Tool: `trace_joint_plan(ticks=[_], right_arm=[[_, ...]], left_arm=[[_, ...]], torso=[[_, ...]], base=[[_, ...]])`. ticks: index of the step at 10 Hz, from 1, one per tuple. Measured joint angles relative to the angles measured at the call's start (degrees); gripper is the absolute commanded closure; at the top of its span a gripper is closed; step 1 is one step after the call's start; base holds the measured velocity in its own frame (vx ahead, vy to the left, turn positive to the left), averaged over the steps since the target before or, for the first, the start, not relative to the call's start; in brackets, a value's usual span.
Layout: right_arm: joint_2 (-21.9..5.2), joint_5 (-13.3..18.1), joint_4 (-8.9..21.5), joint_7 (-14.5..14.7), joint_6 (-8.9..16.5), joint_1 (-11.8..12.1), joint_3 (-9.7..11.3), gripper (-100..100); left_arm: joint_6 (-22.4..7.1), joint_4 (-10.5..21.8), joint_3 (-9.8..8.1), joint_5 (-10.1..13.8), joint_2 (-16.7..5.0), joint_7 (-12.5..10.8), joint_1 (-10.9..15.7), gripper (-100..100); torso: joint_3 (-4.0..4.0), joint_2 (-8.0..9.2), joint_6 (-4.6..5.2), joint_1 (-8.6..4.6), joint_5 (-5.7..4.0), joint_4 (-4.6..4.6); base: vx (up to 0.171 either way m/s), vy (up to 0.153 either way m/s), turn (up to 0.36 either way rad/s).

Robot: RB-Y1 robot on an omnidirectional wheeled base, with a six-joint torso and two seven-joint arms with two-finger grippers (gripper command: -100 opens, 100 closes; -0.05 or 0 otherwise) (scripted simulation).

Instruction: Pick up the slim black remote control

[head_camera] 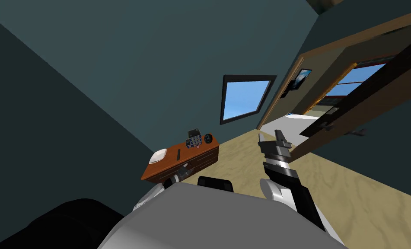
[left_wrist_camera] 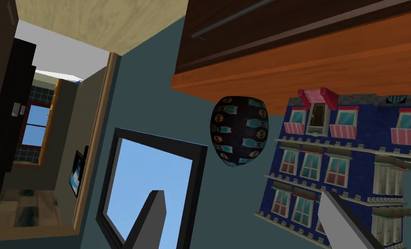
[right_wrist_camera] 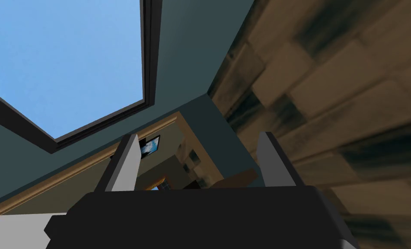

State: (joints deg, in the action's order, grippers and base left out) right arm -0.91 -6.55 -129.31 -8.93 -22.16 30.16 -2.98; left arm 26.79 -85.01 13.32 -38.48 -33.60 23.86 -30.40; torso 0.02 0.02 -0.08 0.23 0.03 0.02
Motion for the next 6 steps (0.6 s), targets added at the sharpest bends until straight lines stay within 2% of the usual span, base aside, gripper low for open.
trace_joint_plan(ticks=[1,4,5,6], right_arm=[[0.0,0.0,0.0,0.0,0.0,0.0,0.0,0],[0.0,0.0,0.0,0.0,0.0,0.0,0.0,0],[0.0,0.0,0.0,0.0,0.0,0.0,0.0,0],[0.0,0.0,0.0,0.0,0.0,0.0,0.0,0]], left_arm=[[-0.1,0.9,0.48,-1.7,-1.4,1.1,-0.7,-100],[-0.2,5.0,2.03,-6.6,-2.8,4.5,-0.3,-100],[-0.6,5.8,2.83,-8.4,-4.0,5.4,-0.6,-100],[-0.9,6.2,3.16,-9.9,-4.8,5.9,-1.1,-100]], torso=[[0.0,0.01,0.05,0.03,0.0,0.0],[-0.01,-0.01,0.0,0.08,0.02,0.0],[-0.02,-0.03,0.05,0.09,0.02,0.0],[-0.02,-0.03,-0.02,0.11,0.02,-0.01]], base=[[-0.002,0.042,-0.239],[0.001,0.051,-0.337],[0.001,0.058,-0.218],[-0.002,0.031,0.005]])
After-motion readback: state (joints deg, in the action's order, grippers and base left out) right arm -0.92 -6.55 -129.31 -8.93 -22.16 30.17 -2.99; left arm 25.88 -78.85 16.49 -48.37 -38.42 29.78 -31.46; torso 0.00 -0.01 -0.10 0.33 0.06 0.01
